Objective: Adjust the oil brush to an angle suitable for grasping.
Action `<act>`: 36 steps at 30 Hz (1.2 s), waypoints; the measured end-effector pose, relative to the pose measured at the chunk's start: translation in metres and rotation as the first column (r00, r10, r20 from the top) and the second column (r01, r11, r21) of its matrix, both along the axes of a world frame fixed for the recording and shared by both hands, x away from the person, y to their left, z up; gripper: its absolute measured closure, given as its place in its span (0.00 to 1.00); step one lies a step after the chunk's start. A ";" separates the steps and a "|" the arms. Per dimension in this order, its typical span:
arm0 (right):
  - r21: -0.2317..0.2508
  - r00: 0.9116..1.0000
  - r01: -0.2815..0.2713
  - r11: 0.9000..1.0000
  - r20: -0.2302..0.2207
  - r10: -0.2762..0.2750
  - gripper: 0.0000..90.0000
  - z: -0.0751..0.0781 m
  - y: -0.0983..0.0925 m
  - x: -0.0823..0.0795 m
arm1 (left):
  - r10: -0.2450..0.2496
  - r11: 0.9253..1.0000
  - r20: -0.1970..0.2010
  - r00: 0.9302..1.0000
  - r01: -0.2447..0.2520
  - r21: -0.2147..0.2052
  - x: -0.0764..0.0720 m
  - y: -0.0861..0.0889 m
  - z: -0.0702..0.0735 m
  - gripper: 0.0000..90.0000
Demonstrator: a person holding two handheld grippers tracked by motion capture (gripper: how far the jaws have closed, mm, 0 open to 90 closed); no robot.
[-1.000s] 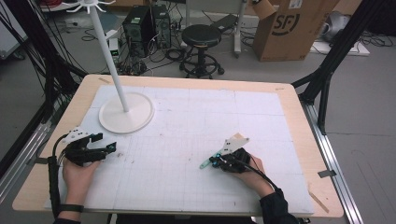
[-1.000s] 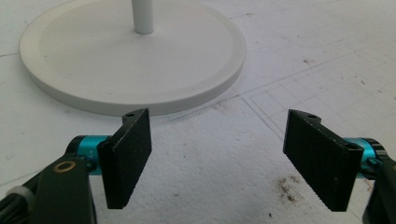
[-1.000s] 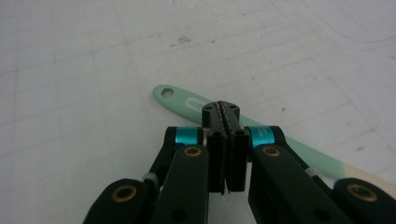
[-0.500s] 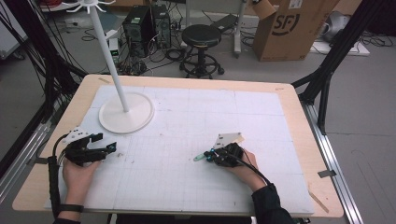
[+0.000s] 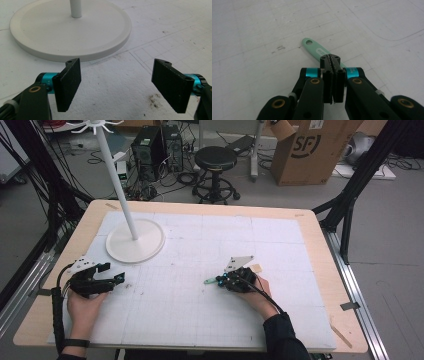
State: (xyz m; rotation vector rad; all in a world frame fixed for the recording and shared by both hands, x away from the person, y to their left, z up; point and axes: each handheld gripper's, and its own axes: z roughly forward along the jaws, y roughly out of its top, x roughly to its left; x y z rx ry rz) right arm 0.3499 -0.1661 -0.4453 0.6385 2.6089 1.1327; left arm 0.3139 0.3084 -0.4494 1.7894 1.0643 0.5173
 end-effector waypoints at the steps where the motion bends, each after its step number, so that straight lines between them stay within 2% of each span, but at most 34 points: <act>1: 0.000 1.000 0.011 1.000 0.000 -0.011 1.00 0.000 0.001 0.002 | 0.000 1.000 0.000 1.000 0.000 0.000 0.000 0.000 0.000 0.27; 6: -0.002 0.999 0.052 0.999 0.001 -0.052 1.00 0.000 0.005 0.011 | -0.001 1.000 0.000 1.000 0.001 0.002 0.000 0.000 0.000 0.27; 14: -0.011 0.998 0.060 0.998 0.009 -0.060 1.00 0.000 0.010 0.020 | -0.002 1.000 -0.001 1.000 0.002 0.003 0.000 0.000 0.000 0.27; 18: -0.005 0.998 0.061 0.998 -0.005 -0.061 0.98 0.000 0.009 0.020 | -0.002 1.000 0.000 1.000 0.002 0.003 0.000 0.000 0.000 0.27; 19: -0.004 0.998 0.057 0.998 0.004 -0.057 0.93 0.001 0.008 0.020 | -0.002 1.000 0.000 1.000 0.002 0.004 0.000 0.000 0.000 0.27; 20: -0.004 0.998 0.057 0.998 0.004 -0.057 0.93 0.001 0.008 0.020 | -0.004 1.000 0.001 1.000 0.004 0.003 0.000 0.000 0.000 0.27; 21: 0.006 0.999 0.049 0.999 0.007 -0.049 0.90 0.002 0.007 0.020 | -0.005 1.000 0.001 1.000 0.005 0.006 0.000 0.000 0.000 0.27; 22: 0.043 0.999 0.044 0.998 0.012 -0.045 0.87 0.007 0.000 0.022 | -0.005 1.000 0.001 1.000 0.005 0.005 0.000 0.000 0.000 0.27; 24: 0.054 0.998 0.055 0.997 0.010 -0.056 0.84 0.010 -0.004 0.022 | -0.006 1.000 0.001 1.000 0.006 0.006 0.000 0.000 0.000 0.27; 25: 0.071 0.998 0.058 0.996 0.012 -0.059 0.80 0.013 -0.008 0.024 | -0.005 1.000 0.002 1.000 0.005 0.006 0.000 0.000 0.000 0.27; 26: 0.100 0.998 0.063 0.993 0.009 -0.065 0.71 0.020 -0.019 0.026 | -0.006 1.000 0.002 1.000 0.006 0.008 0.000 0.000 0.000 0.27; 27: 0.100 0.998 0.063 0.993 0.009 -0.065 0.71 0.020 -0.019 0.026 | -0.006 1.000 0.002 1.000 0.006 0.008 0.000 0.000 0.000 0.27; 28: 0.121 0.997 0.079 0.989 0.014 -0.081 0.63 0.026 -0.027 0.028 | -0.006 1.000 0.002 1.000 0.006 0.008 0.000 -0.001 0.000 0.27; 29: 0.121 0.997 0.079 0.989 0.014 -0.081 0.63 0.026 -0.027 0.028 | -0.007 1.000 0.002 1.000 0.007 0.008 0.000 -0.001 0.000 0.27; 30: 0.132 0.994 0.096 0.986 0.031 -0.101 0.55 0.032 -0.038 0.029 | -0.007 1.000 0.003 1.000 0.007 0.009 0.000 -0.001 0.000 0.27; 32: 0.157 0.992 0.112 0.981 0.035 -0.119 0.46 0.037 -0.048 0.030 | -0.011 1.000 0.004 1.000 0.011 0.010 -0.001 -0.001 0.000 0.27; 34: 0.184 0.988 0.138 0.973 0.050 -0.149 0.42 0.043 -0.061 0.029 | -0.012 1.000 0.004 1.000 0.012 0.009 -0.001 -0.001 0.000 0.27; 35: 0.184 0.988 0.138 0.973 0.050 -0.149 0.42 0.043 -0.061 0.029 | -0.012 1.000 0.003 1.000 0.012 0.008 0.000 -0.001 0.000 0.27; 36: 0.205 0.980 0.173 0.963 0.065 -0.189 0.35 0.048 -0.075 0.025 | -0.014 1.000 0.003 1.000 0.014 0.008 0.000 0.000 0.000 0.27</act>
